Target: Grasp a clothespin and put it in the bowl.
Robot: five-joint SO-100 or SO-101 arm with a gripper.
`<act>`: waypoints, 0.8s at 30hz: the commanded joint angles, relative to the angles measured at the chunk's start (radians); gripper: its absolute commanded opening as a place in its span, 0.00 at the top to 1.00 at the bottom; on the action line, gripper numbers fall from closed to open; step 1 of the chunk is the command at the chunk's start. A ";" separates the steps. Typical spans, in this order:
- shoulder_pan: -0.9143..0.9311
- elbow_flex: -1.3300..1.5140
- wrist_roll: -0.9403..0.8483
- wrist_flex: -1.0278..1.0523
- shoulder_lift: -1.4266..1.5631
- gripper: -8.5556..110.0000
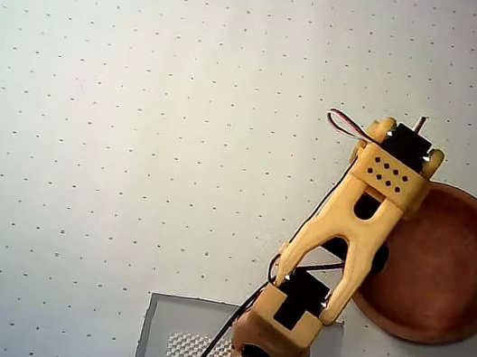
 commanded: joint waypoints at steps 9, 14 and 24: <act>0.239 -0.003 -0.043 0.029 0.080 0.95; 0.307 -0.006 -0.055 0.028 0.078 0.95; 0.342 -0.006 -0.054 -0.071 -0.020 0.95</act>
